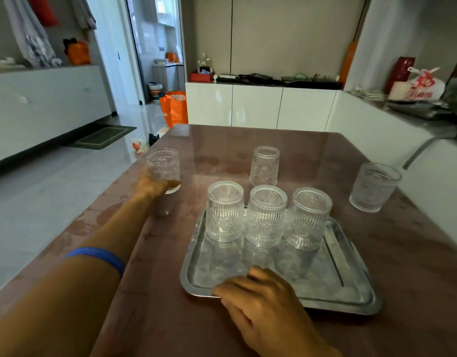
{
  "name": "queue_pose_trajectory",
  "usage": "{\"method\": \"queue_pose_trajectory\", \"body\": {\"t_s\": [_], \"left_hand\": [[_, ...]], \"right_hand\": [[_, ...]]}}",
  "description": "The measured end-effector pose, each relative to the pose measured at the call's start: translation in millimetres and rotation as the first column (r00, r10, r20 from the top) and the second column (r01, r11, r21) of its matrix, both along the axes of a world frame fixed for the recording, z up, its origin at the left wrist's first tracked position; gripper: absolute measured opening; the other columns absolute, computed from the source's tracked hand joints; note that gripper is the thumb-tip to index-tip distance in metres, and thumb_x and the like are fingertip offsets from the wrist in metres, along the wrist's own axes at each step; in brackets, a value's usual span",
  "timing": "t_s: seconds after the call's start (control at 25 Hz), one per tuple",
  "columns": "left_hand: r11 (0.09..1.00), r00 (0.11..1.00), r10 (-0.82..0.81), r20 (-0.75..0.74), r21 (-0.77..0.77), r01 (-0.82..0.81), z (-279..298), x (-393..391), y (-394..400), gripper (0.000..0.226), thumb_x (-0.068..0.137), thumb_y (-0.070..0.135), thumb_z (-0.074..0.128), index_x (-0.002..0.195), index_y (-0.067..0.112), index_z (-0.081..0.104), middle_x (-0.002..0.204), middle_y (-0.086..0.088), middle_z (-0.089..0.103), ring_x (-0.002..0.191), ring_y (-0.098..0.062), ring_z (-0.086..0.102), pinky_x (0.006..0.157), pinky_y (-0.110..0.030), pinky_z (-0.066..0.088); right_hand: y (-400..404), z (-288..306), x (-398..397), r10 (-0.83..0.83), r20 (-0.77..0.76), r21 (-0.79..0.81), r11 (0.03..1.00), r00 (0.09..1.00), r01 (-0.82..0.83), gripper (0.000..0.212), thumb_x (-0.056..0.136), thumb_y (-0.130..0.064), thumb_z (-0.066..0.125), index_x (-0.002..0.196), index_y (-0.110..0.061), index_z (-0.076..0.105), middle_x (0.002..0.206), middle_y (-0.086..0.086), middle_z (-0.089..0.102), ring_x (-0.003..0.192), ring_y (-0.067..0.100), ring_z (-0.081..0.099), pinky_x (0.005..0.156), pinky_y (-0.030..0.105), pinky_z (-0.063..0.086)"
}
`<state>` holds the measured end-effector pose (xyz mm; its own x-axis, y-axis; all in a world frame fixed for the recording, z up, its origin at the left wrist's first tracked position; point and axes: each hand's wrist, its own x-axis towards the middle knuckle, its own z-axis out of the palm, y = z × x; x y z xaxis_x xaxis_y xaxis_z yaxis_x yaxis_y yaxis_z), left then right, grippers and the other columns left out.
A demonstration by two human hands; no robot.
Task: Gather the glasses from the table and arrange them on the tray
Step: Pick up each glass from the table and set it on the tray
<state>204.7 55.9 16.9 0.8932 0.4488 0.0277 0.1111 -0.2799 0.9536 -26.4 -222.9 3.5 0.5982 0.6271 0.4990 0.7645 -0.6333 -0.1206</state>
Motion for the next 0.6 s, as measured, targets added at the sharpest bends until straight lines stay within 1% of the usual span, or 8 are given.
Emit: {"method": "queue_pose_trajectory", "body": {"t_s": [0.12,0.24,0.28,0.36,0.4,0.44,0.52,0.6], "left_hand": [[1.0,0.999,0.007,0.05,-0.023,-0.006,4.1,-14.1,-1.1,0.081,0.058,0.021,0.093,0.129,0.012,0.056,0.124,-0.009,0.069,0.112,-0.027,0.067,0.1,-0.046,0.053],[0.996,0.975,-0.085,0.207,0.037,0.079,21.5,-66.1,-3.2,0.075,0.054,0.041,0.091,0.119,0.02,0.06,0.103,0.005,0.072,0.09,-0.015,0.072,0.083,-0.033,0.06],[0.989,0.959,-0.141,0.245,0.07,0.127,30.6,-88.5,-2.5,0.077,0.052,0.047,0.091,0.119,0.024,0.062,0.103,0.005,0.073,0.089,-0.014,0.072,0.079,-0.029,0.06],[0.969,0.924,-0.244,0.293,0.111,0.221,48.6,-134.9,-0.5,0.083,0.05,0.052,0.093,0.124,0.042,0.058,0.114,-0.005,0.071,0.098,-0.021,0.072,0.081,-0.034,0.06],[0.96,0.904,-0.281,0.322,0.098,0.263,57.4,-157.7,-1.1,0.084,0.049,0.052,0.094,0.123,0.049,0.054,0.115,-0.008,0.07,0.098,-0.024,0.072,0.08,-0.036,0.061],[0.951,0.882,-0.305,0.359,0.071,0.3,63.8,-177.7,-4.2,0.083,0.048,0.053,0.094,0.119,0.051,0.052,0.112,-0.007,0.072,0.095,-0.025,0.074,0.077,-0.036,0.061],[0.932,0.848,-0.332,0.413,0.004,0.363,68.4,-205.5,-18.7,0.076,0.046,0.055,0.094,0.11,0.046,0.053,0.102,-0.004,0.077,0.09,-0.023,0.076,0.075,-0.034,0.062],[0.931,0.852,-0.348,0.392,0.039,0.363,62.7,-213.7,-42.2,0.07,0.047,0.055,0.093,0.104,0.04,0.054,0.1,-0.001,0.077,0.093,-0.018,0.074,0.078,-0.034,0.059]], "right_hand": [[0.6,0.6,0.8,0.003,-0.057,0.065,0.998,0.998,0.001,0.011,0.086,-0.029,0.069,0.095,-0.024,0.073,0.089,-0.012,0.072,0.075,0.016,0.058,0.066,0.031,0.051],[1.1,3.5,-0.8,-0.03,-0.133,0.093,0.995,0.991,0.043,0.014,0.089,-0.036,0.063,0.096,-0.026,0.07,0.091,-0.014,0.071,0.08,0.012,0.055,0.069,0.031,0.051],[1.6,4.5,-0.9,-0.036,-0.156,0.097,0.994,0.987,0.051,0.016,0.09,-0.037,0.062,0.098,-0.026,0.071,0.092,-0.014,0.071,0.081,0.011,0.056,0.071,0.031,0.051],[0.9,5.4,-2.1,-0.032,-0.222,0.172,0.983,0.975,0.071,0.018,0.09,-0.036,0.063,0.101,-0.024,0.073,0.092,-0.013,0.073,0.083,0.009,0.06,0.073,0.031,0.051],[0.1,5.5,-2.7,-0.019,-0.264,0.258,0.962,0.964,0.09,0.017,0.09,-0.032,0.066,0.101,-0.022,0.074,0.092,-0.013,0.073,0.084,0.007,0.062,0.074,0.029,0.052],[-1.0,5.7,-3.4,-0.004,-0.303,0.382,0.915,0.953,0.125,0.015,0.09,-0.026,0.068,0.1,-0.019,0.075,0.091,-0.013,0.074,0.083,0.004,0.065,0.073,0.026,0.053],[-5.8,5.7,-3.6,-0.003,-0.362,0.637,0.729,0.932,0.25,0.01,0.088,-0.008,0.07,0.096,-0.013,0.075,0.085,-0.01,0.074,0.079,0.007,0.068,0.069,0.022,0.054],[-14.2,4.5,-0.8,-0.08,-0.377,0.765,0.535,0.923,0.359,0.019,0.087,0.005,0.067,0.092,-0.013,0.072,0.082,-0.007,0.073,0.078,0.008,0.069,0.066,0.016,0.051]]}}
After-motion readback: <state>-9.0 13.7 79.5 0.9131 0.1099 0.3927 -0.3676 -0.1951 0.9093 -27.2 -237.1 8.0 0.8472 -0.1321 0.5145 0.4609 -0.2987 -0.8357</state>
